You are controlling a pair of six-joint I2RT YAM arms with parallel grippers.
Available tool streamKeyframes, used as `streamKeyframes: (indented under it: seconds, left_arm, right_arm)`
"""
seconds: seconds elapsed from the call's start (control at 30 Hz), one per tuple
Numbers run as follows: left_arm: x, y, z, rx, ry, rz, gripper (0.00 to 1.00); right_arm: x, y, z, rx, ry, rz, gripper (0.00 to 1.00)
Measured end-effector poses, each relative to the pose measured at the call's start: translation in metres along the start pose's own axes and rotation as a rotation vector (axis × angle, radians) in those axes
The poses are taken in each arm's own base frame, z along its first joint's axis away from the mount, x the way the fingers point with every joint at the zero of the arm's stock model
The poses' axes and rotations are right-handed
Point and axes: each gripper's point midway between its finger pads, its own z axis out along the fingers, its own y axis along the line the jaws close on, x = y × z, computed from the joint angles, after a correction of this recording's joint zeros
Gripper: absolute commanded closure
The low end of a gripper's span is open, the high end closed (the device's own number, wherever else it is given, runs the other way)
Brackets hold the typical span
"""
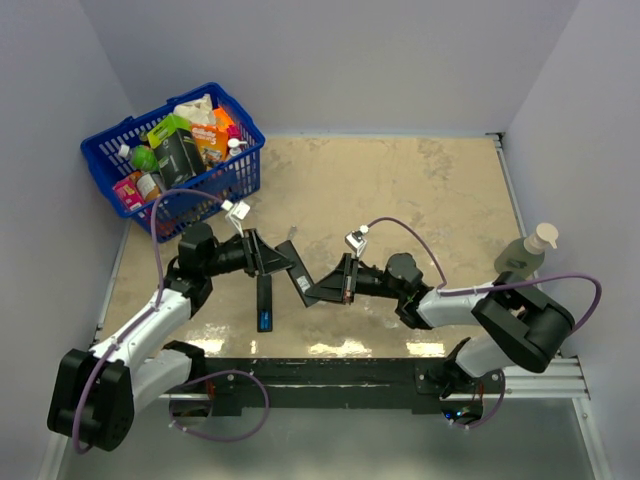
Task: Unload the batteries from the remote control
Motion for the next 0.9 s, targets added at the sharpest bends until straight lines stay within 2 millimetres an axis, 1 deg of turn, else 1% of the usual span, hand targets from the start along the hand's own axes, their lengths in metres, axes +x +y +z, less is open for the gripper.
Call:
streamKeyframes:
  seconds: [0.1,0.3,0.43,0.53,0.83,0.9]
  left_arm:
    - [0.000,0.000,0.001,0.002,0.002,-0.014,0.62]
    - [0.001,0.002,0.003,0.000,0.010,-0.038,0.58]
    - [0.002,-0.001,0.003,0.013,0.011,-0.036,0.58]
    - [0.003,-0.001,0.004,0.021,0.018,-0.034,0.55]
    - [-0.003,0.003,0.007,0.006,-0.008,-0.033,0.53]
    - [-0.003,0.004,0.007,0.004,-0.011,-0.033,0.51]
  right_arm:
    - [-0.001,-0.002,0.000,0.009,-0.002,0.004,1.00]
    - [0.001,-0.005,-0.002,0.015,0.005,0.008,1.00]
    - [0.002,-0.002,-0.005,0.008,0.004,0.003,1.00]
    - [0.004,-0.001,-0.007,0.006,0.003,0.002,1.00]
    - [0.013,0.001,-0.015,0.020,0.033,0.007,1.00]
    - [0.015,0.001,-0.017,0.025,0.038,0.008,1.00]
